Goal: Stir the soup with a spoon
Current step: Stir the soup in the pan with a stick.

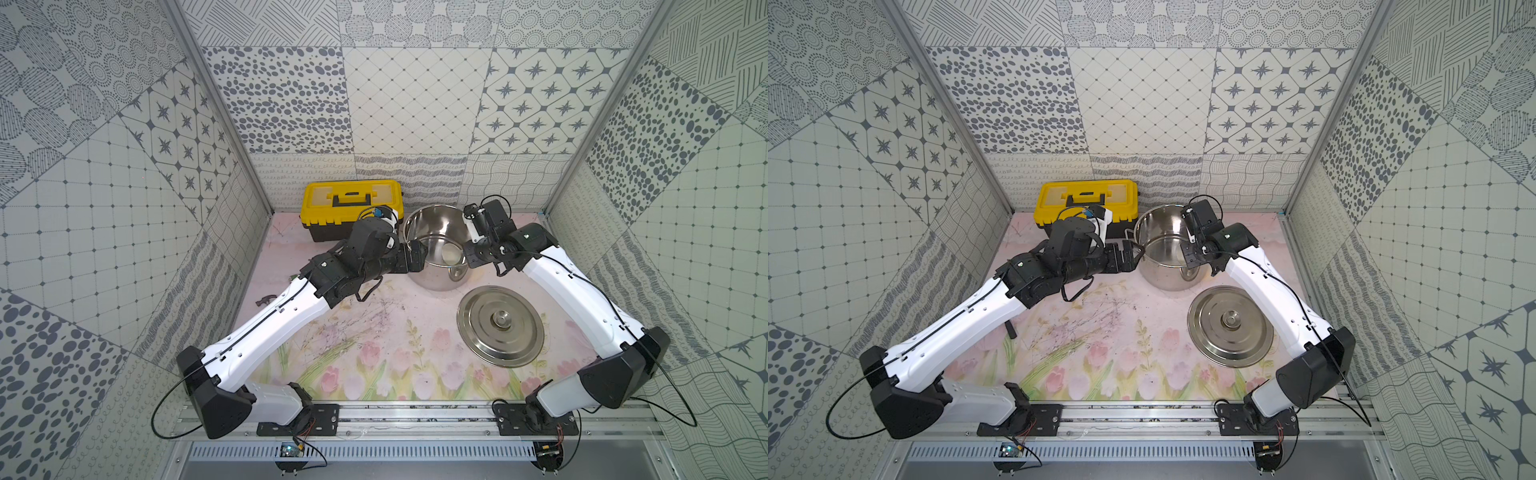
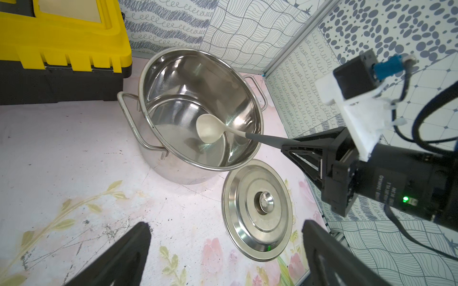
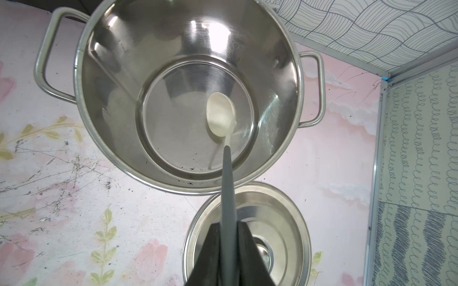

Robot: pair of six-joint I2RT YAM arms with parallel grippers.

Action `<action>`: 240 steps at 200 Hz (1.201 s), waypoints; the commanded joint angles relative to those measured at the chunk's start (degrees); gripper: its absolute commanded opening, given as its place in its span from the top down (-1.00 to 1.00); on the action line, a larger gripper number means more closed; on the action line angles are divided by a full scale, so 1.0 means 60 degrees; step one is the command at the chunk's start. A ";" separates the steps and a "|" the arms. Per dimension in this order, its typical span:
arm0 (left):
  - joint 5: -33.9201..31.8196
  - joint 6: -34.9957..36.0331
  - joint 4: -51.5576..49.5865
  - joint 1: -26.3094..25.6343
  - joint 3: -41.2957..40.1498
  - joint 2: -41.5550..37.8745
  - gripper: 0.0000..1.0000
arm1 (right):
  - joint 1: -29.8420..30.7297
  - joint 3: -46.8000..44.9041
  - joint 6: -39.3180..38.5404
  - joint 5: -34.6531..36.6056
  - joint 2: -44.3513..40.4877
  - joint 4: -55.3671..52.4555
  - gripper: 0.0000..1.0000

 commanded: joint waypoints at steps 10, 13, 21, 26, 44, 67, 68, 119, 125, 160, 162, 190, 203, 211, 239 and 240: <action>0.0533 0.0564 0.0409 -0.0083 0.0026 -0.0031 -0.99 | 0.0444 0.0245 0.0436 -0.0243 0.0112 0.0379 1.00; 0.0543 0.0581 0.0391 -0.0088 0.0022 -0.0046 -0.99 | 0.0486 0.0291 0.0463 -0.0244 0.0156 0.0369 1.00; 0.0559 0.0625 0.0331 -0.0098 -0.0007 -0.0103 -0.99 | 0.0597 0.0419 0.0495 -0.0240 0.0266 0.0371 1.00; 0.0562 0.0641 0.0318 -0.0091 -0.0042 -0.0147 -0.99 | 0.0656 0.0507 0.0498 -0.0257 0.0364 0.0372 1.00; 0.0622 0.0650 0.0270 -0.0091 -0.0141 -0.0290 -0.99 | 0.0800 0.0928 0.0474 -0.0252 0.0741 0.0371 1.00; 0.0582 0.0502 0.0265 -0.0081 -0.0287 -0.0483 -0.99 | 0.0846 0.1526 0.0390 -0.0216 0.1256 0.0362 1.00; 0.0574 0.0499 0.0265 -0.0079 -0.0301 -0.0493 -0.99 | 0.0846 0.1545 0.0386 -0.0208 0.1273 0.0364 1.00; 0.0198 0.0163 0.0434 -0.0098 -0.0710 -0.0891 -0.99 | 0.0790 0.2862 -0.0120 0.0328 0.2355 0.0351 1.00; 0.0160 0.0125 0.0439 -0.0091 -0.0744 -0.0907 -0.99 | 0.0774 0.2992 -0.0183 0.0382 0.2461 0.0351 1.00; 0.0081 -0.0066 0.0673 -0.0068 -0.0915 -0.0987 -0.99 | 0.0549 0.3730 -0.0625 0.0562 0.3015 0.0221 1.00; 0.0081 -0.0062 0.0678 -0.0085 -0.0923 -0.0991 -0.99 | 0.0523 0.3760 -0.0639 0.0562 0.3037 0.0212 1.00; 0.0043 -0.0154 0.0947 -0.0090 -0.0922 -0.0930 -0.99 | 0.0186 0.3996 -0.0859 0.0654 0.3209 0.0146 1.00; 0.0052 -0.0184 0.1029 -0.0090 -0.0891 -0.0886 -0.99 | 0.0031 0.4001 -0.0999 0.0690 0.3214 0.0118 1.00; 0.0072 -0.0207 0.1054 -0.0082 -0.0849 -0.0845 -0.99 | -0.0058 0.3972 -0.1050 0.0707 0.3203 0.0104 1.00; 0.0135 -0.0191 0.1114 -0.0087 -0.0759 -0.0730 -0.99 | -0.0350 0.3683 -0.1180 0.0768 0.2979 0.0101 1.00; 0.0138 -0.0185 0.1107 -0.0088 -0.0757 -0.0727 -0.99 | -0.0353 0.3663 -0.1190 0.0768 0.2970 0.0102 1.00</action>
